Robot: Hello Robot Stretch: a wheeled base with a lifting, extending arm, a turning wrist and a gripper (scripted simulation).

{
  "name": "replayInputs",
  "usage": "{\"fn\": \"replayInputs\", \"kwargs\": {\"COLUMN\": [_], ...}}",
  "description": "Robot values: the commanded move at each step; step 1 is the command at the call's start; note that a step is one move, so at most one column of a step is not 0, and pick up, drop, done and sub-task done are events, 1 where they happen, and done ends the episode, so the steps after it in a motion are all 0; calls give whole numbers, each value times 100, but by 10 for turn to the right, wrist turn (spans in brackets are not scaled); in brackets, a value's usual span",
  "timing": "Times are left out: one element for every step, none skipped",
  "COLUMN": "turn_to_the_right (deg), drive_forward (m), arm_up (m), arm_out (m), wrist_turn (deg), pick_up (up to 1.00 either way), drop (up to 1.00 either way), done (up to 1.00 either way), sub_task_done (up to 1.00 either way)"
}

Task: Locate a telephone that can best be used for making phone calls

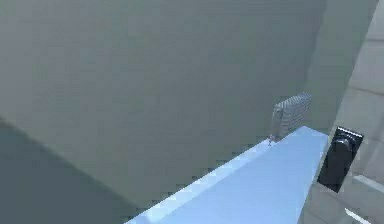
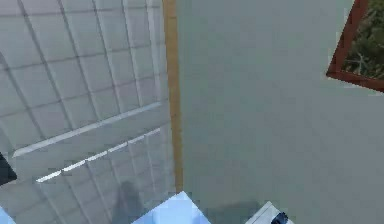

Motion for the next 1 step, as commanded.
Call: {"fn": "replayInputs", "kwargs": {"turn_to_the_right": [0], "drive_forward": [95], "arm_up": [0], "arm_out": [0], "wrist_turn": [0], "pick_up": [0], "drop": [0], "done": [0], "sub_task_done": [0]}}
